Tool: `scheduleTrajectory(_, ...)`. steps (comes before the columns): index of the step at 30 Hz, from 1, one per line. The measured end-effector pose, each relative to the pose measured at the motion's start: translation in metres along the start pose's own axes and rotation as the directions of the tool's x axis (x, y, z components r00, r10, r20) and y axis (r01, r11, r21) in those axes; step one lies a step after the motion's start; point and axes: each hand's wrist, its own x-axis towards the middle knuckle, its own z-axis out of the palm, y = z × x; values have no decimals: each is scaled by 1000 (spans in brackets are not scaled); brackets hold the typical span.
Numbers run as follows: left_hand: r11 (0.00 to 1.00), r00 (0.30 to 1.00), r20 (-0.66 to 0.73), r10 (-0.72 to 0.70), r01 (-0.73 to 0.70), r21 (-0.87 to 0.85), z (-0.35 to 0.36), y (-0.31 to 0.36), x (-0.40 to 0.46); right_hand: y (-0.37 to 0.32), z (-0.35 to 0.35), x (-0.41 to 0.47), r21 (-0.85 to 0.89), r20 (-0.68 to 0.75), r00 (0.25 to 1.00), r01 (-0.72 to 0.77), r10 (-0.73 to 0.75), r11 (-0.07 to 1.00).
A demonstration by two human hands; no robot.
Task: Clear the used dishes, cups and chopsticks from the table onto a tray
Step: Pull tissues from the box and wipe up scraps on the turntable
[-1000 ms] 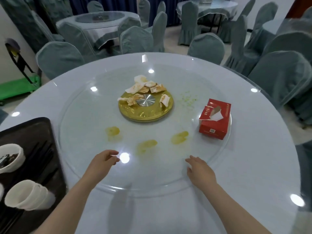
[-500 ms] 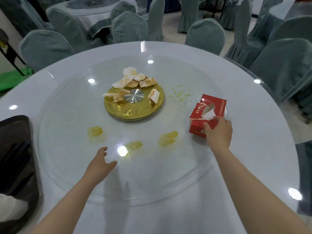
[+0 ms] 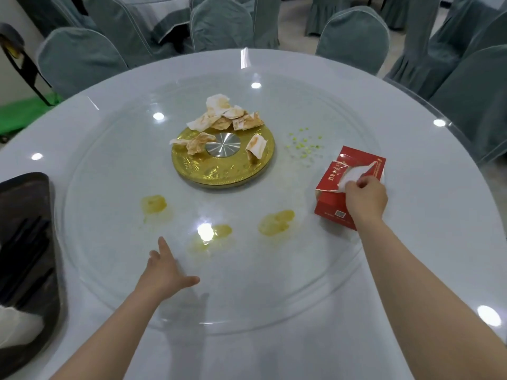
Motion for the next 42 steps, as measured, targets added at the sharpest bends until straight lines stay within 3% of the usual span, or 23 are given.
scheduleTrajectory(3,987,1000,-13,3,-1,161,9,-8,-8,-14,-4,-9,371,110,992,-105,69,922)
scheduleTrajectory(5,976,1000,-19,10,-6,217,13,-10,-12,-24,-11,-14,636,187,973,-223,133,739)
scheduleTrajectory(7,974,1000,-15,10,-6,225,13,-10,-12,-29,-18,-18,739,229,961,-275,155,615)
scheduleTrajectory(12,974,1000,-17,12,-8,225,13,-10,-11,-22,-26,-26,637,182,962,-275,206,721)
scheduleTrajectory(16,976,999,-28,16,-10,216,14,-12,-11,2,-32,-28,362,176,965,-245,192,899)
scheduleTrajectory(19,976,999,-36,21,-13,219,15,-12,-11,15,-30,-30,128,143,977,-179,160,976)
scheduleTrajectory(22,975,999,-33,25,-17,220,15,-11,-11,11,-24,-27,19,60,991,-121,120,992)
scheduleTrajectory(28,974,999,-18,28,-23,226,13,-13,-10,-10,2,-15,-56,119,987,-99,105,994)
scheduleTrajectory(31,972,999,-19,28,-23,233,13,-15,-9,-11,5,-9,-84,84,991,-102,109,991)
scheduleTrajectory(33,970,999,-21,31,-25,241,12,-15,-8,-17,6,-11,-31,-11,999,-34,34,999)
scheduleTrajectory(35,967,999,-26,40,-32,252,12,-16,-6,-28,9,-25,-27,-114,975,190,-192,981)
scheduleTrajectory(38,968,998,-40,48,-37,247,11,-16,-5,-34,15,-62,-96,-64,823,558,-565,824)
scheduleTrajectory(42,970,997,-50,53,-39,239,11,-18,-6,-18,27,-109,-168,102,589,804,-801,570)
